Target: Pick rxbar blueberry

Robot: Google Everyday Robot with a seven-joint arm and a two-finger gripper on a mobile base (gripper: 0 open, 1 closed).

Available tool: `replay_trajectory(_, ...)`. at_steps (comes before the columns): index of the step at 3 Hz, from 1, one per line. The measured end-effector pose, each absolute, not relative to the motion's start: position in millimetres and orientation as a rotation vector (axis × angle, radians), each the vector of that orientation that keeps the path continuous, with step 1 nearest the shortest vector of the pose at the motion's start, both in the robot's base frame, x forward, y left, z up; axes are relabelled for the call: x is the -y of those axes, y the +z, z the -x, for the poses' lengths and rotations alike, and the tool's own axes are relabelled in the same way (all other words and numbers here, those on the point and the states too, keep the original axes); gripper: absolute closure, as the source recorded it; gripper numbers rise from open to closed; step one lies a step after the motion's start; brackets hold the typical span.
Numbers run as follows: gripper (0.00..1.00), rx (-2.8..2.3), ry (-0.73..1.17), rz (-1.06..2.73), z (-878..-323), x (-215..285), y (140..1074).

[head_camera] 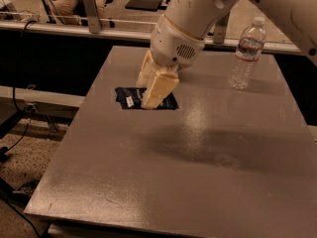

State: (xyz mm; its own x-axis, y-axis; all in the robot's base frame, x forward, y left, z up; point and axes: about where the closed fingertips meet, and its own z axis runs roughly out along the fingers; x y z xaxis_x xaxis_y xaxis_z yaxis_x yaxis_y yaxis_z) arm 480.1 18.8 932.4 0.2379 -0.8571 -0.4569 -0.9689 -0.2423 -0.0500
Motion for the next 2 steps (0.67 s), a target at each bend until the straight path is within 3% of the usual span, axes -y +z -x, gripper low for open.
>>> replay_trajectory(2, 1.00, -1.626, 0.507, 2.186, -474.6, -23.9, 954.7)
